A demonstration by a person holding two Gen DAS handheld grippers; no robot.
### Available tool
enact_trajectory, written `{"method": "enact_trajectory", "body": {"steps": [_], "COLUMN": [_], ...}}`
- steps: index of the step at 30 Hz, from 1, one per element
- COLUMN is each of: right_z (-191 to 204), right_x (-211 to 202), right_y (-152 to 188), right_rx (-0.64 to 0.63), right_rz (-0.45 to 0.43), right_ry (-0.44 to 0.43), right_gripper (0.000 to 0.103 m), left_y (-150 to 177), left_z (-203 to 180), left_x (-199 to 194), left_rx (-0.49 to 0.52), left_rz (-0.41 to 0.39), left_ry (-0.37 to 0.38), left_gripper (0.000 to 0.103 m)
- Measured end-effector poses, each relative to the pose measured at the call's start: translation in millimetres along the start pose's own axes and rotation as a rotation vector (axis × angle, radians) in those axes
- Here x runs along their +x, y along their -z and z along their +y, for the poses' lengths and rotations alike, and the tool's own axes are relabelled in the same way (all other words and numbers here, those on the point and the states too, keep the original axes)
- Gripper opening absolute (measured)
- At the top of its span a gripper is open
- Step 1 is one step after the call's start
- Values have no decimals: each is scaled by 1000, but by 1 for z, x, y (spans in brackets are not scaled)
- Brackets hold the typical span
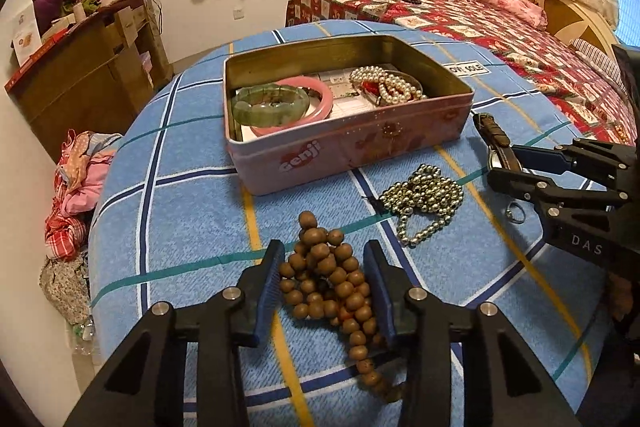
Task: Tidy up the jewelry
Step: 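Close the right tool on the brown leather watch strap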
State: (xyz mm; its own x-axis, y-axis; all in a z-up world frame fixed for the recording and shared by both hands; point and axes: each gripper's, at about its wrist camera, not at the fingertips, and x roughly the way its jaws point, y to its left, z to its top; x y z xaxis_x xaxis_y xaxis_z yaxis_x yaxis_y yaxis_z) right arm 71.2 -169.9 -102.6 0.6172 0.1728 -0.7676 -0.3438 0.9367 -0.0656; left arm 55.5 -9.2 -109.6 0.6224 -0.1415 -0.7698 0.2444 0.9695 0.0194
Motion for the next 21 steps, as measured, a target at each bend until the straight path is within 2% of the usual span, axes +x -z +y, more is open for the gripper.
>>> {"method": "enact_trajectory", "body": {"steps": [13, 21], "right_z": [2, 2], "right_x": [-17, -29], "right_y": [-2, -8], "right_rx": [-25, -36], "right_rz": [-51, -89], "right_ry": [3, 11], "right_gripper": [38, 38], "left_y": [-3, -19], "left_z": [9, 15], "left_x": [-16, -46], "left_rx": [-20, -15], "left_rz": [-26, -105], "left_ry": [13, -23], "left_gripper": [39, 39]}}
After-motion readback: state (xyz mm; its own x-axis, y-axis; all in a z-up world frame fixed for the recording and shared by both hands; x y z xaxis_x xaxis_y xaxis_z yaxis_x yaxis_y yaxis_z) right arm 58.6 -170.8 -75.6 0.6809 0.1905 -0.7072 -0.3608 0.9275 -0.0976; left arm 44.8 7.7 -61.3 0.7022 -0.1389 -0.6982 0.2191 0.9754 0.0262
